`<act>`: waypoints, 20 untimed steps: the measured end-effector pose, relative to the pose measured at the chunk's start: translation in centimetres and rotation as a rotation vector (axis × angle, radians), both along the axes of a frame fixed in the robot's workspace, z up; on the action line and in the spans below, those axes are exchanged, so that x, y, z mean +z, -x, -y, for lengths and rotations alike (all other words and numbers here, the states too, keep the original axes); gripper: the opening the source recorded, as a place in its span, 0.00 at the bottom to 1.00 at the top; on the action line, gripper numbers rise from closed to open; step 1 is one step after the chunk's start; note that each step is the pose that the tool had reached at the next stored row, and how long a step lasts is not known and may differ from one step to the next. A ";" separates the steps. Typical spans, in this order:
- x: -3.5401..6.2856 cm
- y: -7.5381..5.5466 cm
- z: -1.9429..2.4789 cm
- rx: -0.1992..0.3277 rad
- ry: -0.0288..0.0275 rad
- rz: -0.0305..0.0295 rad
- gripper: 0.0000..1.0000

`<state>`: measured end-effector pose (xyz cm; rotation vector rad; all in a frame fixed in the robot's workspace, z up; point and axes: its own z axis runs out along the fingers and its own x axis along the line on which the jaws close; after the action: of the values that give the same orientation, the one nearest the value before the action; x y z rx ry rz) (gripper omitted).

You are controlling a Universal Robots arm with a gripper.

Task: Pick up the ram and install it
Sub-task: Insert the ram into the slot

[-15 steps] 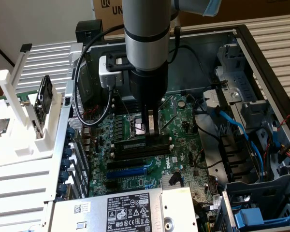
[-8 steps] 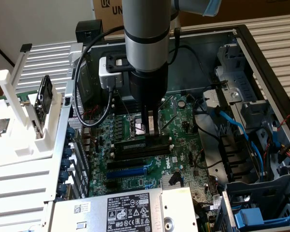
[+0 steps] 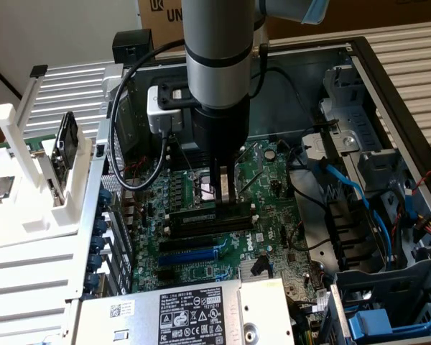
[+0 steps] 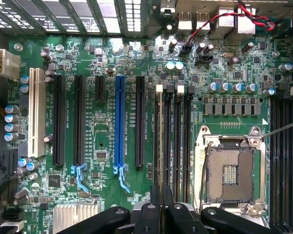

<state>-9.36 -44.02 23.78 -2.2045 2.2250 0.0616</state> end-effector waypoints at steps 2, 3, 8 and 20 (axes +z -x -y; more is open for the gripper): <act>-0.01 0.0 0.01 0.000 0.0001 0.0000 0.12; -0.02 0.0 0.02 0.000 0.0002 0.0000 0.12; -0.10 0.0 0.01 0.000 0.0001 -0.0001 0.12; -0.28 0.0 0.01 -0.001 0.0000 0.0000 0.12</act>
<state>-9.36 -44.03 23.50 -2.2037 2.2257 0.0616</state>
